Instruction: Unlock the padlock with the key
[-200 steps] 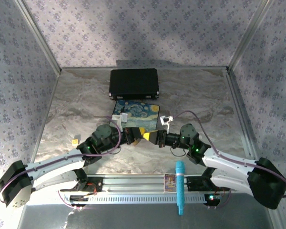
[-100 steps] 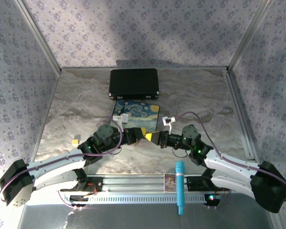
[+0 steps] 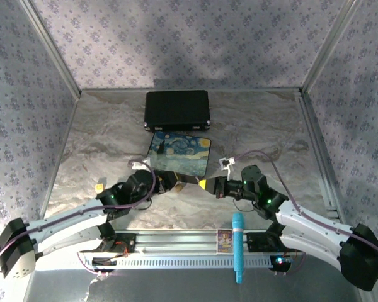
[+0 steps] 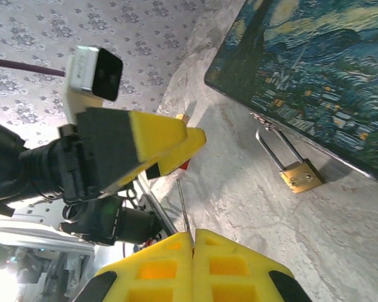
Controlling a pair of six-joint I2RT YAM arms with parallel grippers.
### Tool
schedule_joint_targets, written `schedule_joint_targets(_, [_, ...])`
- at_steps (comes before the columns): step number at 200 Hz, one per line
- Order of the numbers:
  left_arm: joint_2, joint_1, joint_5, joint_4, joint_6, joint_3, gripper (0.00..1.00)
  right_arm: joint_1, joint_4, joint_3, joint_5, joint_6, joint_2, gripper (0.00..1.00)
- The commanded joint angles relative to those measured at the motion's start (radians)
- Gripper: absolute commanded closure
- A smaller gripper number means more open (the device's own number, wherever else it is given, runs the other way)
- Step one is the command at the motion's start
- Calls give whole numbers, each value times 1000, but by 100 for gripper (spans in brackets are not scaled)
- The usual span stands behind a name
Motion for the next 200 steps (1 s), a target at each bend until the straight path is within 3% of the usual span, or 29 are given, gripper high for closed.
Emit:
schedule_joint_targets(1, [26, -15, -34, -47, -44, -17, 32, 2, -84, 14, 26, -43, -18, 100])
schedule_joint_targets(30, [67, -35, -11, 58, -86, -10, 42, -8, -119, -2, 40, -53, -33, 100])
schedule_joint_targets(45, [121, -36, 26, 171, -119, -19, 42, -19, -156, 1, 39, -62, -36, 100])
schedule_joint_targets(68, [178, -51, 12, 200, -134, 18, 44, -28, -201, 7, 39, -80, -43, 100])
schedule_joint_targets(88, [261, -53, 45, 258, -157, 53, 53, -33, -209, -15, 54, -78, -71, 100])
schedule_joint_targets(127, [463, -70, 107, 421, -182, 128, 50, -45, -214, -51, 51, -70, -93, 100])
schedule_joint_targets(200, [705, -62, 164, 492, -154, 289, 49, -59, -278, -94, 64, -62, -192, 100])
